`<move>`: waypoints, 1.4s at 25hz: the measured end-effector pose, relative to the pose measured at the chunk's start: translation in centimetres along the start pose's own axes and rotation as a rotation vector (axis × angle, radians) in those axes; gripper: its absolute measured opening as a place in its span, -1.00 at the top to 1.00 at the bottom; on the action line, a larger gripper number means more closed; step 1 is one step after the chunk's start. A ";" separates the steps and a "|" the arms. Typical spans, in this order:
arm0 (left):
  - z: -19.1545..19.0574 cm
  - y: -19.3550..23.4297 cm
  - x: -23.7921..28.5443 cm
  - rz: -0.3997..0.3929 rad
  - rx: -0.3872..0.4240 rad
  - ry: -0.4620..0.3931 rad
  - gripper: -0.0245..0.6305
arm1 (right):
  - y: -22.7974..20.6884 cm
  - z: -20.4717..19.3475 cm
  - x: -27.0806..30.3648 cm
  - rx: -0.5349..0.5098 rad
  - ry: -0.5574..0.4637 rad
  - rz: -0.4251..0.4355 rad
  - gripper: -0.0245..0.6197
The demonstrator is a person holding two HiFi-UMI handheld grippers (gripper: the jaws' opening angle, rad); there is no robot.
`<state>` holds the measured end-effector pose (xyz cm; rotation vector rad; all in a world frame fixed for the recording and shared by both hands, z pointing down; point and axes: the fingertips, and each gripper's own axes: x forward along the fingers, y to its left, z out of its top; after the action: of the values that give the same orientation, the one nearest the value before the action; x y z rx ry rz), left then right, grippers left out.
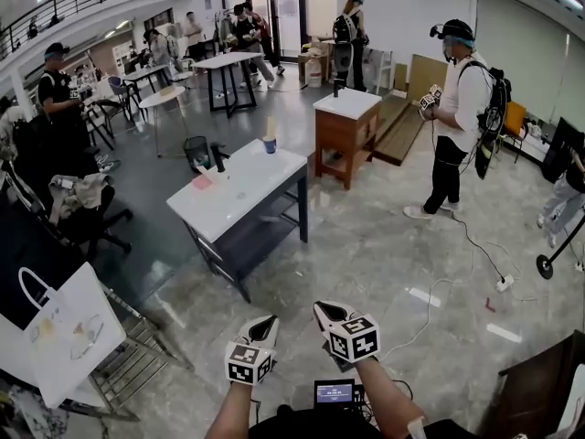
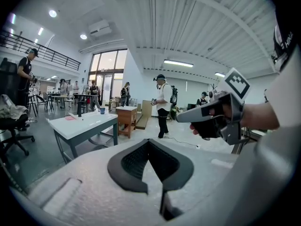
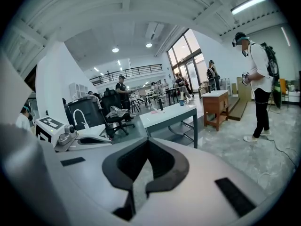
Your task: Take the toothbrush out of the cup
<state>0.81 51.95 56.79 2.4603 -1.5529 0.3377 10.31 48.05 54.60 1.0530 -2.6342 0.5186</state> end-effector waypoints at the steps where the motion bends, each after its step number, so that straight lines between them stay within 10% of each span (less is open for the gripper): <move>1: 0.0 -0.2 0.1 0.002 -0.001 0.003 0.90 | -0.2 0.0 -0.1 0.000 0.001 0.002 0.90; 17: -0.1 -0.6 4.8 -0.024 0.020 0.030 0.90 | -5.8 -2.2 -0.6 0.068 0.012 -0.050 0.90; 35: 3.6 16.2 16.4 -0.064 0.031 0.036 0.90 | -10.5 7.1 18.1 0.032 0.005 -0.070 0.90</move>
<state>-6.69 30.03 59.23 2.5066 -1.4617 0.3962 4.22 26.98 57.10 1.1476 -2.5819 0.5491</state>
